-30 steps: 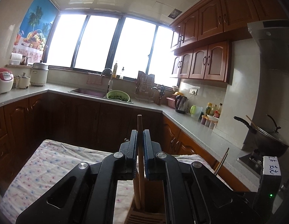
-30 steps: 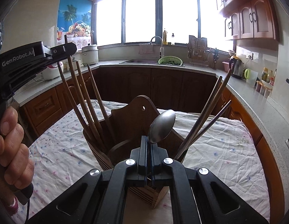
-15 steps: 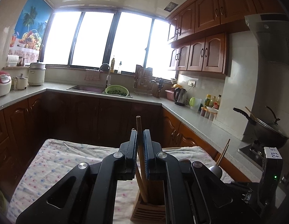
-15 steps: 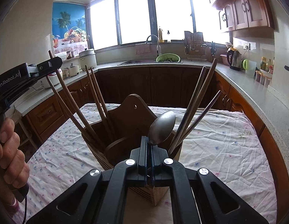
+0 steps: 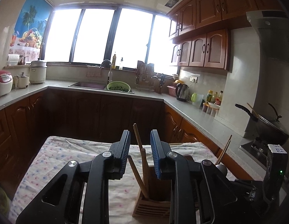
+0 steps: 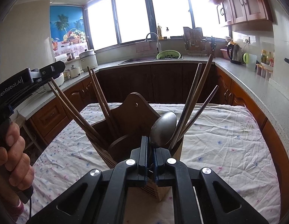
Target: Organize utensils
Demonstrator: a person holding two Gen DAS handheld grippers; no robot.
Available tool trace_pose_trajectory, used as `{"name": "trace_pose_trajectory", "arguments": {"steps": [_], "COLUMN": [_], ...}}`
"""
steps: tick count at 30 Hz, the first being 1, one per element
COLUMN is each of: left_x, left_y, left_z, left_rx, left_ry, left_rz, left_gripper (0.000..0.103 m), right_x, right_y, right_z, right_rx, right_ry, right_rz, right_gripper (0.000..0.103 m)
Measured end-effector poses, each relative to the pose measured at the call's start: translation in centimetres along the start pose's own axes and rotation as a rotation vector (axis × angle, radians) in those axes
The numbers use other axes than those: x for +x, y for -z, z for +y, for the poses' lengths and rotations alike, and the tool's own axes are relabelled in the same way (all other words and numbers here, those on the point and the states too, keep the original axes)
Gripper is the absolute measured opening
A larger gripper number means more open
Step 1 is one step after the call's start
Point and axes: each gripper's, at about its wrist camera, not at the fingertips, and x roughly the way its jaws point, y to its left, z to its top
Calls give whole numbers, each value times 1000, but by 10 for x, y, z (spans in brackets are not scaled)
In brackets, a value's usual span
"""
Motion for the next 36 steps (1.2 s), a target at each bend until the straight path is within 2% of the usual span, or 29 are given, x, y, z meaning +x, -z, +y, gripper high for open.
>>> {"name": "trace_pose_trajectory", "arguments": {"steps": [8,10,11,13,17,19,24,26,28,32,36], "left_x": [-3,-4,-5,-9,-17,-20,-32,-37,-43,-56,-66], "left_y": [2,1,0,-1,-2,-2,0,3,4,13,23], "left_z": [-1,-2,-2,-4,-7,-7,-2,3,9,19,28], "left_rx": [12,10,10,15,32,32,12,0,-15,-42,-59], "left_ry": [-3,-2,-3,-5,-5,-7,-21,-28,-41,-57,-77], "left_rz": [7,10,7,-4,-20,-19,-19,-13,-9,6,50], "left_gripper": [22,30,32,41,49,63,78,86,97,101,102], "right_x": [-5,-6,-7,-9,-15,-19,-29,-31,-34,-40,-48], "right_y": [2,2,1,2,4,5,9,12,15,22,30], "right_z": [-1,-1,-1,-1,-2,-3,-5,-7,-9,-8,-4], "right_rx": [12,14,16,21,29,35,42,54,66,74,81], "right_ry": [3,5,4,10,14,16,28,33,29,30,28], "right_rz": [0,1,2,5,-1,-6,-19,-20,-23,-33,-33], "right_gripper": [10,15,22,26,30,34,46,54,59,74,81]}}
